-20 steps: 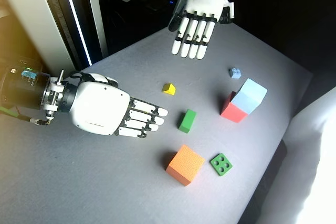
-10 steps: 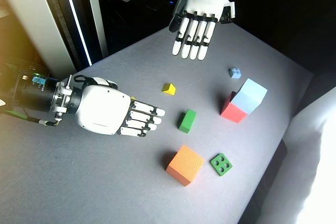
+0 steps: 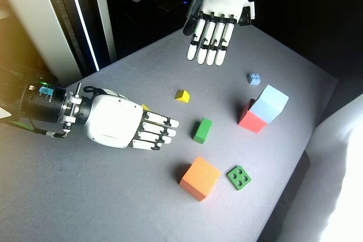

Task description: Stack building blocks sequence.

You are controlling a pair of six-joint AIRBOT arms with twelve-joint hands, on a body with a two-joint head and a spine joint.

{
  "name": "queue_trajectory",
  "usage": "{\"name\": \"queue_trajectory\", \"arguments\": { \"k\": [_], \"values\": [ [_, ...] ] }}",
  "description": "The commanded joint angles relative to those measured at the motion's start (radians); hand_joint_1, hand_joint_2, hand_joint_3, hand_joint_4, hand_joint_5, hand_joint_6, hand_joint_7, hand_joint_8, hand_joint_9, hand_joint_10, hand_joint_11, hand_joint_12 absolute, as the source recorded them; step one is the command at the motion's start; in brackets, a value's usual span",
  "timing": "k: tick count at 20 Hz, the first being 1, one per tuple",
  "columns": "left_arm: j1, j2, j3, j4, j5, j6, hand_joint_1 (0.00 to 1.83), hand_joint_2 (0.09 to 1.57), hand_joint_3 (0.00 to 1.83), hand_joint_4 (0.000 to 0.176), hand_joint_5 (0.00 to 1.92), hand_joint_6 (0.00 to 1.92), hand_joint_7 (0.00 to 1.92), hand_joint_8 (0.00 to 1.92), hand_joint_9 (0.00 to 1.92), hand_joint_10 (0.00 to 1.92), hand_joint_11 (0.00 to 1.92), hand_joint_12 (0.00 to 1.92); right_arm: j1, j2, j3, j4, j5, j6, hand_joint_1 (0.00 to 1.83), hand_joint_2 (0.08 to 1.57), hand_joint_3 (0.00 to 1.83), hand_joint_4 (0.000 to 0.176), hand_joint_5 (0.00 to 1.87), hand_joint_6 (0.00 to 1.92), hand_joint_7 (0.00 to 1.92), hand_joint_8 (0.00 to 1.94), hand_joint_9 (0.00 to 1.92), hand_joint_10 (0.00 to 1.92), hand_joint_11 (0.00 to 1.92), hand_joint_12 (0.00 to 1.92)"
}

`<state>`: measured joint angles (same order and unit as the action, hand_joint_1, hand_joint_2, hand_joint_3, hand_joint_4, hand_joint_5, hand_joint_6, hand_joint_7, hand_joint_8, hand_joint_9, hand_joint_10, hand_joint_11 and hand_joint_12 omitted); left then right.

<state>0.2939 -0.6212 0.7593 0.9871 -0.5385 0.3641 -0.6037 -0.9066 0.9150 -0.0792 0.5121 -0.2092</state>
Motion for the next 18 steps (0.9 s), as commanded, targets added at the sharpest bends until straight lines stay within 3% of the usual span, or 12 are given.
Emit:
{"name": "queue_trajectory", "arguments": {
  "k": [1, 4, 6, 8, 9, 10, 11, 12, 15, 16, 18],
  "values": [
    [-0.011, 0.005, -0.004, -0.032, -0.071, -0.004, 0.64, 0.8, 0.0, 0.0, 0.02, 0.0, 0.08, 0.0, 0.08, 0.01, 0.04, 0.04, -0.005, 0.005, 0.002, 0.012, 0.107, -0.006, 1.28, 0.94, 0.01, 0.0, 0.08, 0.01, 0.05, 0.01, 0.08, 0.01, 0.0, 0.68],
    [-0.01, 0.005, -0.008, -0.032, -0.068, -0.005, 0.64, 0.8, 0.0, 0.0, 0.01, 0.0, 0.07, 0.0, 0.07, 0.0, 0.03, 0.04, -0.009, 0.001, 0.002, 0.012, 0.107, -0.015, 1.33, 0.97, 0.01, 0.0, 0.15, 0.01, 0.14, 0.01, 0.18, 0.02, 0.0, 0.85],
    [-0.011, 0.005, -0.008, -0.032, -0.065, -0.007, 0.59, 0.8, 0.0, 0.0, 0.02, 0.01, 0.08, 0.01, 0.08, 0.01, 0.05, 0.05, -0.013, -0.002, 0.002, 0.012, 0.107, -0.023, 1.37, 1.0, 0.0, 0.0, 0.36, 0.02, 0.36, 0.01, 0.34, 0.02, 0.01, 1.0],
    [-0.011, 0.005, -0.008, -0.034, -0.064, -0.007, 0.61, 0.8, 0.0, 0.0, 0.01, 0.0, 0.07, 0.0, 0.07, 0.0, 0.05, 0.06, -0.022, -0.006, 0.002, 0.012, 0.107, -0.031, 1.35, 1.06, 0.0, 0.0, 0.62, 0.02, 0.63, 0.01, 0.57, 0.03, 0.2, 0.95],
    [-0.011, 0.005, -0.008, -0.034, -0.064, -0.007, 0.56, 0.79, 0.0, 0.0, 0.02, 0.01, 0.08, 0.01, 0.08, 0.01, 0.04, 0.06, -0.023, -0.008, 0.002, 0.012, 0.107, -0.032, 1.25, 1.11, 0.0, 0.0, 0.9, 0.87, 0.99, 0.69, 0.87, 0.04, 0.5, 0.89],
    [-0.011, 0.005, -0.008, -0.035, -0.063, -0.007, 0.56, 0.79, 0.0, 0.0, 0.02, 0.01, 0.08, 0.01, 0.08, 0.01, 0.04, 0.06, -0.023, -0.009, 0.002, 0.012, 0.107, -0.034, 1.25, 1.11, 0.0, 0.0, 0.9, 0.87, 0.99, 0.69, 0.87, 0.04, 0.5, 0.89],
    [-0.011, 0.005, -0.008, -0.035, -0.063, -0.007, 0.55, 0.8, 0.0, 0.0, 0.01, 0.0, 0.07, 0.0, 0.07, 0.0, 0.03, 0.06, -0.022, -0.009, 0.002, 0.013, 0.113, -0.034, 1.35, 1.11, 0.01, 0.0, 0.88, 1.06, 1.04, 0.82, 0.84, 1.0, 0.61, 0.9],
    [-0.011, 0.005, -0.009, -0.035, -0.063, -0.007, 0.55, 0.81, 0.0, 0.0, 0.0, 0.0, 0.06, 0.0, 0.05, 0.0, 0.0, 0.11, -0.022, -0.009, 0.002, 0.013, 0.115, -0.034, 1.37, 1.12, 0.0, 0.0, 0.88, 1.1, 1.05, 0.86, 0.84, 1.18, 0.65, 0.91],
    [-0.011, 0.005, -0.009, -0.035, -0.062, -0.007, 0.56, 0.81, 0.0, 0.0, 0.03, 0.0, 0.08, 0.0, 0.08, 0.0, 0.0, 0.23, -0.02, -0.008, 0.004, 0.013, 0.125, -0.034, 1.39, 1.07, 0.0, 0.0, 1.01, 0.92, 1.1, 0.72, 0.99, 1.03, 0.83, 0.88],
    [-0.011, 0.005, -0.009, -0.035, -0.062, -0.009, 0.55, 0.82, 0.0, 0.0, 0.04, 0.0, 0.09, 0.0, 0.09, 0.0, 0.0, 0.26, -0.015, -0.005, 0.006, 0.013, 0.131, -0.034, 1.47, 1.07, 0.0, 0.0, 0.99, 0.89, 1.11, 0.63, 1.07, 0.87, 0.8, 1.39],
    [-0.011, 0.005, -0.009, -0.035, -0.062, -0.011, 0.55, 0.82, 0.0, 0.0, 0.03, 0.0, 0.09, 0.0, 0.09, 0.0, 0.0, 0.25, 0.004, 0.007, 0.01, 0.013, 0.145, -0.034, 1.49, 1.07, 0.0, 0.0, 0.96, 0.88, 1.11, 0.59, 1.09, 0.85, 0.82, 1.51]
  ]
}}
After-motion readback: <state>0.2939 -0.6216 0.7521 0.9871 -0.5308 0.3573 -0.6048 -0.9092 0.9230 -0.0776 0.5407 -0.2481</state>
